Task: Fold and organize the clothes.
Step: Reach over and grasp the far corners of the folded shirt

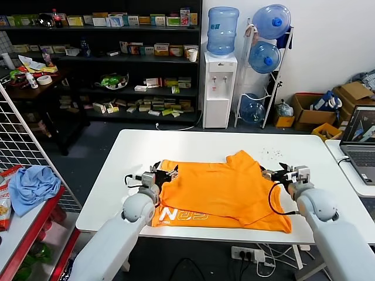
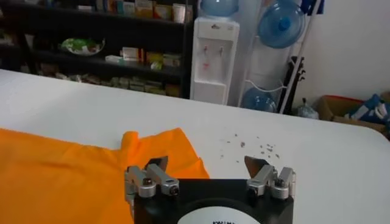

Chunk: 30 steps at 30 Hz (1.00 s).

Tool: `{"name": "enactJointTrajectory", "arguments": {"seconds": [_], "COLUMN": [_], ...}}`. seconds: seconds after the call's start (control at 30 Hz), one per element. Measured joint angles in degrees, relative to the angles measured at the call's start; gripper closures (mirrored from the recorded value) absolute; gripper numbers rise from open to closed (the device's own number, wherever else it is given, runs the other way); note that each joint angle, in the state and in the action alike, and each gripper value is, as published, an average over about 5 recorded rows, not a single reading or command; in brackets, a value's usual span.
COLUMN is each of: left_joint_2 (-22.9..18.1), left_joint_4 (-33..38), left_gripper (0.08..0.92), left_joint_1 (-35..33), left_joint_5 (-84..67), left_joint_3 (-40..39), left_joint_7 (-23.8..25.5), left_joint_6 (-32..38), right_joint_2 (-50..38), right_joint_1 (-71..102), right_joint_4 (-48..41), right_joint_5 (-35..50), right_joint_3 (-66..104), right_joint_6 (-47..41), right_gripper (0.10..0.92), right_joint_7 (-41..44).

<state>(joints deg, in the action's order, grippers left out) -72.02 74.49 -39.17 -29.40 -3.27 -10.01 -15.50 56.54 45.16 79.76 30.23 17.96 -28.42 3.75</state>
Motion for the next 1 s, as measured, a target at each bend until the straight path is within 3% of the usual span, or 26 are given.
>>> {"name": "enactJointTrajectory", "arguments": {"seconds": [0.37, 0.77, 1.0], "left_joint_2": [-3.6, -5.7, -5.8], "left_joint_4": [-10.9, -16.5, -17.0], "left_gripper": [0.177, 0.177, 0.197], "left_joint_1": [8.3, 10.9, 10.9], "left_joint_5": [0.0, 0.1, -0.2], "left_joint_3": [-1.9, -1.9, -1.4], "left_joint_7": [0.2, -0.5, -1.2], "left_joint_6": [-3.6, -5.1, -5.4], "right_joint_2": [5.1, 8.5, 9.6], "right_joint_1": [-10.1, -14.7, -15.7], "right_joint_4": [-15.6, -26.4, -29.1], "right_joint_5": [-2.7, -6.2, -7.7], "right_joint_3": [-2.9, -4.7, -5.8], "right_joint_6": [1.6, 4.9, 6.1], "right_gripper": [0.203, 0.211, 0.380], "right_joint_7": [3.9, 7.6, 8.4]}}
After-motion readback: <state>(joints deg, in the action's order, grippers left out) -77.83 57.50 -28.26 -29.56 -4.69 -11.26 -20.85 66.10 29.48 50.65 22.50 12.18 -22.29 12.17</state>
